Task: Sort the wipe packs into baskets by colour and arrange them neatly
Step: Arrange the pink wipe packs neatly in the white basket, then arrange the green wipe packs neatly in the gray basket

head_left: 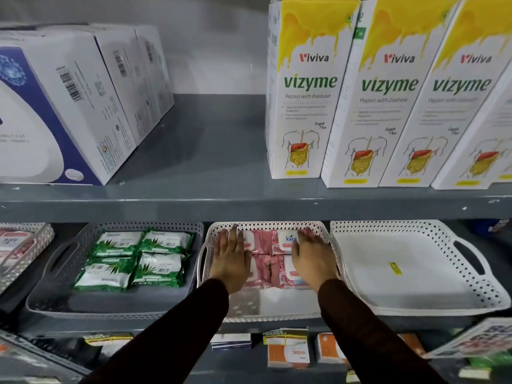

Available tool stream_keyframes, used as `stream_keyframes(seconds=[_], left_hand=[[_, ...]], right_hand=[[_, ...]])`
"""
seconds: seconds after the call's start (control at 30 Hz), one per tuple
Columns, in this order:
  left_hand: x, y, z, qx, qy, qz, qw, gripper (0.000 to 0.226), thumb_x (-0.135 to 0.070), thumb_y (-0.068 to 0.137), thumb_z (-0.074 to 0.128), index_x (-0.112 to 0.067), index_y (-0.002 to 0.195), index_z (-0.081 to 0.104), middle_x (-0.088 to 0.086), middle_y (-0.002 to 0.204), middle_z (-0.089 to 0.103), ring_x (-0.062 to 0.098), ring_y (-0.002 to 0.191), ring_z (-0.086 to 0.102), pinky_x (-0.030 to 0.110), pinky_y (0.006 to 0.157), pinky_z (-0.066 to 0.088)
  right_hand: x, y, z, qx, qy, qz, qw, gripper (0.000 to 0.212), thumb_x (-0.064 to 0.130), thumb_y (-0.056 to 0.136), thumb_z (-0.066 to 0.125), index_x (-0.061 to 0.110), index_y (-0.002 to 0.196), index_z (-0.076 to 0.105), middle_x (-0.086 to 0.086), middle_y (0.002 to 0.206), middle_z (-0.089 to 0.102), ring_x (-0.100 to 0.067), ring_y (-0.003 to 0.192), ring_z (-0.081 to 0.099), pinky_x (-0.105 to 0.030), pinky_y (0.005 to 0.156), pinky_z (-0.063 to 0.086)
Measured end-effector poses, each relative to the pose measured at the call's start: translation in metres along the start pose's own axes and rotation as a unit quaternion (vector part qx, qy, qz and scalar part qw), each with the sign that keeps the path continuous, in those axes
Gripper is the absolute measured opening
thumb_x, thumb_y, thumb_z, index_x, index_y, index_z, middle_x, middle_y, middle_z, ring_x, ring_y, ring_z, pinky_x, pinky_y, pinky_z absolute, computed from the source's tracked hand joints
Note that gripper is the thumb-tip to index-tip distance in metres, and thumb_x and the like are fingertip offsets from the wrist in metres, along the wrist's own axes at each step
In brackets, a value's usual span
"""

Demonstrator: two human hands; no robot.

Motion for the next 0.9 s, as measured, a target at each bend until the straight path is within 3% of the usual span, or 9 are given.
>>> stream_keyframes(seconds=[0.1, 0.23, 0.3, 0.4, 0.53, 0.63, 0.73, 0.8, 0.9], left_hand=[[-0.003, 0.001, 0.017, 0.02, 0.03, 0.034, 0.999, 0.064, -0.044, 0.102, 0.01, -0.01, 0.153, -0.01, 0.01, 0.16, -0.018, 0.028, 0.144, -0.023, 0.047, 0.119, -0.011], [-0.01, 0.01, 0.022, 0.027, 0.051, 0.09, 0.994, 0.079, -0.053, 0.088, -0.009, -0.009, 0.154, -0.007, 0.007, 0.161, -0.015, 0.024, 0.146, -0.02, 0.035, 0.102, -0.037], [-0.015, 0.008, 0.024, 0.03, 0.054, 0.136, 0.989, 0.084, -0.053, 0.082, -0.013, -0.009, 0.154, -0.006, 0.006, 0.16, -0.017, 0.024, 0.146, -0.021, 0.033, 0.099, -0.038], [-0.014, 0.008, 0.03, 0.024, 0.056, 0.155, 0.986, 0.08, -0.051, 0.086, -0.008, -0.008, 0.154, -0.002, 0.006, 0.161, -0.014, 0.025, 0.146, -0.02, 0.041, 0.113, -0.024], [-0.014, 0.011, 0.031, 0.056, 0.064, 0.104, 0.991, 0.067, -0.046, 0.1, 0.009, -0.009, 0.154, -0.006, 0.004, 0.161, -0.015, 0.024, 0.147, -0.018, 0.044, 0.118, -0.014], [-0.014, -0.004, 0.016, 0.042, 0.069, 0.078, 0.994, 0.077, -0.052, 0.092, -0.002, -0.006, 0.154, 0.002, 0.008, 0.163, -0.003, 0.025, 0.149, -0.007, 0.043, 0.117, -0.011], [0.015, -0.033, -0.024, -0.036, -0.036, 0.071, 0.996, 0.074, -0.048, 0.091, 0.009, -0.009, 0.153, 0.019, 0.006, 0.161, 0.013, 0.024, 0.149, 0.007, 0.037, 0.119, -0.004], [0.061, -0.053, -0.046, -0.083, -0.094, 0.048, 0.991, 0.064, -0.04, 0.095, 0.023, -0.008, 0.149, 0.034, 0.01, 0.156, 0.031, 0.027, 0.145, 0.024, 0.04, 0.12, 0.012], [0.144, -0.074, -0.049, -0.066, -0.105, -0.031, 0.992, 0.061, -0.036, 0.092, 0.03, -0.006, 0.142, 0.045, 0.017, 0.147, 0.046, 0.037, 0.137, 0.038, 0.042, 0.114, 0.031]], right_hand=[[0.009, 0.006, 0.023, 0.069, -0.022, -0.054, 0.996, 0.062, 0.041, 0.097, 0.02, 0.012, 0.15, 0.035, -0.011, 0.159, 0.033, -0.029, 0.147, 0.029, -0.047, 0.12, 0.023], [-0.01, 0.008, 0.064, 0.15, 0.003, -0.038, 0.988, 0.067, 0.048, 0.099, 0.018, 0.017, 0.157, 0.004, -0.005, 0.167, 0.0, -0.026, 0.153, -0.002, -0.048, 0.124, 0.005], [-0.006, 0.005, 0.072, 0.162, 0.026, -0.05, 0.985, 0.066, 0.046, 0.102, 0.023, 0.017, 0.157, 0.001, -0.005, 0.167, -0.003, -0.027, 0.153, -0.007, -0.046, 0.124, -0.001], [-0.002, 0.002, 0.072, 0.146, 0.027, -0.062, 0.987, 0.063, 0.044, 0.103, 0.021, 0.017, 0.157, 0.003, -0.004, 0.167, 0.003, -0.028, 0.153, -0.004, -0.045, 0.124, -0.002], [-0.004, 0.003, 0.069, 0.139, -0.003, -0.048, 0.989, 0.061, 0.045, 0.102, 0.015, 0.021, 0.158, 0.007, 0.001, 0.167, 0.006, -0.027, 0.153, 0.002, -0.049, 0.123, 0.004], [-0.003, 0.001, 0.06, 0.147, -0.029, -0.025, 0.988, 0.059, 0.043, 0.104, 0.021, 0.021, 0.157, 0.01, 0.001, 0.167, 0.006, -0.024, 0.153, 0.003, -0.05, 0.122, 0.002], [0.022, -0.009, 0.036, 0.059, 0.168, 0.028, 0.984, 0.051, 0.023, 0.104, 0.04, 0.01, 0.152, 0.031, -0.012, 0.163, 0.024, -0.029, 0.151, 0.019, -0.039, 0.123, 0.009], [0.056, -0.026, 0.015, -0.011, 0.327, 0.044, 0.944, 0.042, 0.009, 0.101, 0.048, 0.006, 0.142, 0.048, -0.015, 0.151, 0.046, -0.026, 0.139, 0.043, -0.025, 0.114, 0.024], [0.134, -0.056, 0.005, -0.013, 0.409, -0.002, 0.912, 0.04, 0.0, 0.096, 0.054, 0.015, 0.132, 0.061, -0.012, 0.108, 0.074, 0.004, 0.092, 0.064, -0.012, 0.086, 0.045]])
Point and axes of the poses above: each hand's wrist, its own y-axis towards the middle knuckle, its own z-axis out of the palm, x = y × z, the point moved 9 cm from there along y, towards the middle knuckle
